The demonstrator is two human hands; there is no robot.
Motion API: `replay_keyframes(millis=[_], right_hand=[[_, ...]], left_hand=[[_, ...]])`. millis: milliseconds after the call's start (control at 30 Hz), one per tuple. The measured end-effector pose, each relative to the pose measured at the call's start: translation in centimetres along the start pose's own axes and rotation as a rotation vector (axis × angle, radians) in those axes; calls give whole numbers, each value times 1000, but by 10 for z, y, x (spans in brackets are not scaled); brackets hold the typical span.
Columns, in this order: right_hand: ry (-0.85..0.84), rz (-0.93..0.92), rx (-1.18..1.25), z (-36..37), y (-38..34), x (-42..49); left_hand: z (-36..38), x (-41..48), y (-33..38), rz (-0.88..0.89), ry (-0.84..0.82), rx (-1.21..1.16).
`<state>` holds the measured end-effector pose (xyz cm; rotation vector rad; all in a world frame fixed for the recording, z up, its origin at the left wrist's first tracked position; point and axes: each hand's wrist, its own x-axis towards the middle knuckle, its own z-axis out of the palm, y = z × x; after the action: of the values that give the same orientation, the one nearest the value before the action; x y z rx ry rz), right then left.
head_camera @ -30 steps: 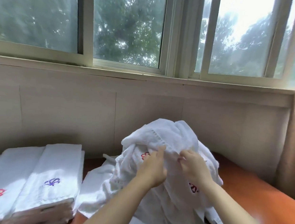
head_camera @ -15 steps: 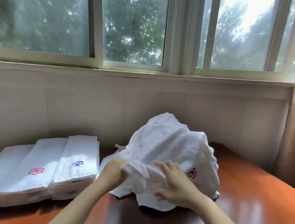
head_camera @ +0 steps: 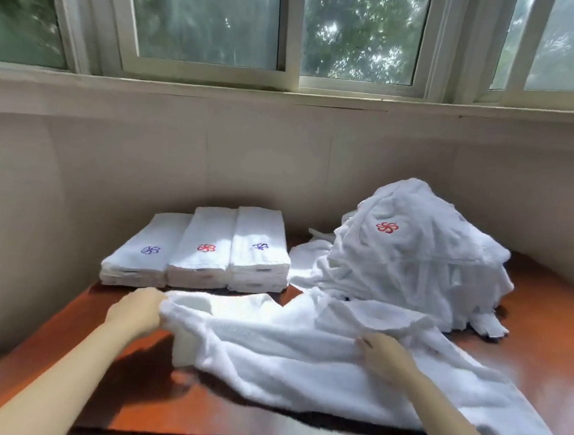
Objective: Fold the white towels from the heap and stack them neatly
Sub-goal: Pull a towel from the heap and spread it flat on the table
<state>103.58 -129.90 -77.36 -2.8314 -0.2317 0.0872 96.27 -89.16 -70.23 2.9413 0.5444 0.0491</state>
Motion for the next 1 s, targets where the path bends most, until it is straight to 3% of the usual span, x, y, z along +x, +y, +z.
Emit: replay_keyframes(millis=[67,133,200,300,367,467,600,800,900,1000], right_hand=[[-89,-130,50,10,-27,-3],[-166,-225,-50,27,-61,-11],[-204,-298,-130,50,-90,-15],[-135,-352,-146,77,-129,-28],[-85,-341,-134,84,-138,-32],[-49,-333,-111,78,-129,-34],[94,-65,-101,66,-118,-32],[98,191,65,48,-105,-9],[144,274,184,42,-103,3],[60,296,191,46,-98,10]], left_hand=[[7,-10,-17,-97,-27,262],[16,-17,-6,-27,44,361],[24,-22,17,166,104,243],[48,-33,50,339,-27,-92],[70,-43,59,345,-80,-80],[88,-51,53,187,-5,17],[75,-48,63,-16,-14,118],[65,-38,58,-113,-112,283],[74,-35,49,-175,-86,188],[88,-34,35,-194,-23,21]])
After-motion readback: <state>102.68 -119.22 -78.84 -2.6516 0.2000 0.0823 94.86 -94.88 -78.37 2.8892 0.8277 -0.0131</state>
